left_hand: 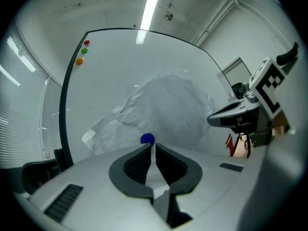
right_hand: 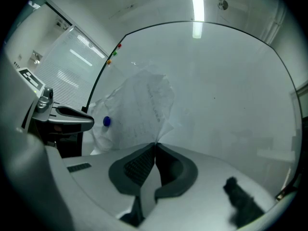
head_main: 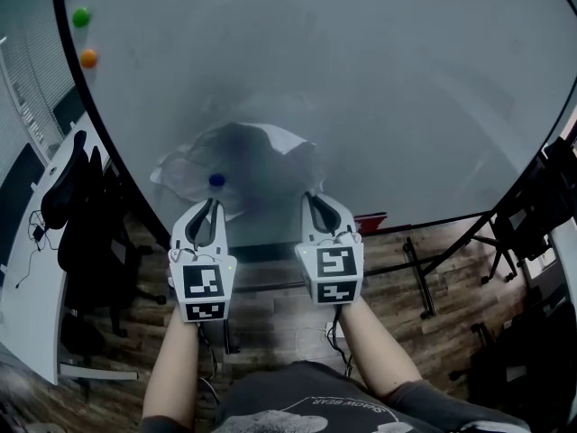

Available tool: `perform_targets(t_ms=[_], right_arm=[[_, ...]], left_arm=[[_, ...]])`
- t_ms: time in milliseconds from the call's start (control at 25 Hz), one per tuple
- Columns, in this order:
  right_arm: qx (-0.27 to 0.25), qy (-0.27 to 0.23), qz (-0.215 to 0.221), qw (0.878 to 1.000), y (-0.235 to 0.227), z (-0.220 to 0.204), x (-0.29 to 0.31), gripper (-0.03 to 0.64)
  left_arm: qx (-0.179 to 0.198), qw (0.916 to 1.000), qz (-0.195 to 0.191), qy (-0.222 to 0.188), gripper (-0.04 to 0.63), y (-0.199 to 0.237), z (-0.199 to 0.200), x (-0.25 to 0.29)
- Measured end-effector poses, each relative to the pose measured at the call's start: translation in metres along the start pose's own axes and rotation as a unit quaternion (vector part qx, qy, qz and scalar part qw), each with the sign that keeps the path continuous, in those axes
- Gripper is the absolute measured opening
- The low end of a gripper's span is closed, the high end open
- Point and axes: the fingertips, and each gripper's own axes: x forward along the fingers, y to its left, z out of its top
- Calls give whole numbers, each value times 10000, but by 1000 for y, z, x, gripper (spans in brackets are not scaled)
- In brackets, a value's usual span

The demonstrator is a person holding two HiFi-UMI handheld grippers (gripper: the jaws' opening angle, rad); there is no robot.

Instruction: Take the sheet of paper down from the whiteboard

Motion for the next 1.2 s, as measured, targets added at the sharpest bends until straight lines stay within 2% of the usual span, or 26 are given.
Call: perform_targets(t_ms=[80,120,160,320,480,600,1080,1200], right_arm=[[-10,4,10,10000,0,0,0,25],[-19,4,18,10000,0,0,0,25],[-20,3,24,10000,-1,0,0,25],[2,4,45,10000,-1,0,1,25],[-5,4,67,10000,-2,0,0,25],[15,10,80,10000,-2,0,3,25],[39,41,107,9999,-3,-3,5,25],[51,38,110,9999,-2,-3,6,25]], left_arm=[[97,9999,93,-57,36,-1,2,5],[111,9998,131,-75,97,-2,2,8],[115,9997,188,-87,124,-3,2,10],[157,9981,557,-190,146,3,3,18],[233,9971,667,-274,190,6,7,26],[245,9970,687,-251,190,7,7,33],[-129,9953,926,-263,187,13,7,40],[-141,9944,1009,-270,150,16,6,39]])
